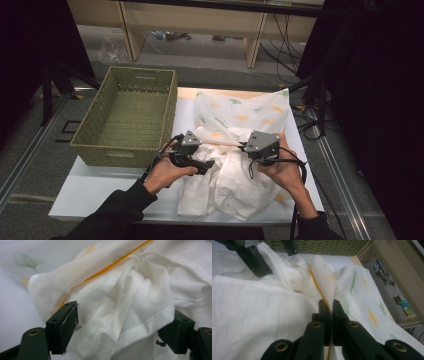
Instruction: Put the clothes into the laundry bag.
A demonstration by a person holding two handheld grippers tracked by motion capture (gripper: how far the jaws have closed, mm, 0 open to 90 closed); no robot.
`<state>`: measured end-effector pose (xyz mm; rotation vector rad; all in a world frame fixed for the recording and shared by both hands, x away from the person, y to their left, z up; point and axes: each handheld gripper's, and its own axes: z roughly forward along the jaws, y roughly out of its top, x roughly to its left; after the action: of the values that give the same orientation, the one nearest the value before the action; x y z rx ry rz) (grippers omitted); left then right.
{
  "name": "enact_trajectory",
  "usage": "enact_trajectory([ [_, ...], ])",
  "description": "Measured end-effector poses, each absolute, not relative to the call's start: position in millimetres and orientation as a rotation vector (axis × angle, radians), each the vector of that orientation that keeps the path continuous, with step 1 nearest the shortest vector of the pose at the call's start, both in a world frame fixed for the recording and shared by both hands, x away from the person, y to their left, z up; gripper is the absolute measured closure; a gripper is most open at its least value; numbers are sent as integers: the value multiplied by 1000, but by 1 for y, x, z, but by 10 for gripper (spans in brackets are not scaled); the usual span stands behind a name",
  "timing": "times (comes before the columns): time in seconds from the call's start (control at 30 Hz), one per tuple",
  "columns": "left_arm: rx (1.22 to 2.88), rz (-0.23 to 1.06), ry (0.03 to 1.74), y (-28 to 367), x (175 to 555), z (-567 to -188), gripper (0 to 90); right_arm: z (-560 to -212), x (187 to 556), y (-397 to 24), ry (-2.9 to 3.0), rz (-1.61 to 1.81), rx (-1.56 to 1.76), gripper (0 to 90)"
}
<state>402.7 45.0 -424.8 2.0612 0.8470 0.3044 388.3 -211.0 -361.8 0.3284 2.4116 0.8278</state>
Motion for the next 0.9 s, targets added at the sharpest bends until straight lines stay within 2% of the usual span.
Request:
enact_trajectory([
  [0.07,2083,315,859,43,407,-434,164,-362,387,-211,2415,827,328,898],
  [0.13,2085,287,847,39,415,-445,184,-362,388,-210,2414,823,332,898],
  [0.17,2079,256,849,36,417,-449,252,-362,389,-210,2413,822,332,898],
  [0.23,2062,197,796,28,417,-452,493,-363,388,-209,2417,822,333,898],
  [0.27,2068,185,767,23,416,-451,661,-363,389,-210,2413,823,328,898],
  [0.3,2041,154,758,17,416,-449,661,-363,389,-210,2413,823,328,898],
  [0.33,2019,113,749,6,416,-439,740,-363,390,-209,2410,824,329,898],
  [0.37,2019,113,749,6,416,-439,753,-363,390,-209,2410,824,329,898],
  [0.53,1989,148,756,-15,429,-420,775,-356,385,-208,2400,862,277,899],
  [0.63,1992,194,839,-11,452,-433,774,-349,381,-209,2400,864,261,898],
  [0.7,1943,155,927,-8,462,-446,757,-348,379,-209,2401,859,254,898],
  [0.73,1954,133,930,-6,464,-450,738,-347,379,-210,2398,850,259,898],
  [0.77,1942,118,935,-4,463,-452,681,-350,380,-210,2409,849,270,898],
  [0.8,1947,115,926,-2,461,-450,681,-350,380,-210,2409,849,270,898],
  [0.9,1988,119,917,9,450,-438,465,-355,384,-211,2418,841,272,898],
])
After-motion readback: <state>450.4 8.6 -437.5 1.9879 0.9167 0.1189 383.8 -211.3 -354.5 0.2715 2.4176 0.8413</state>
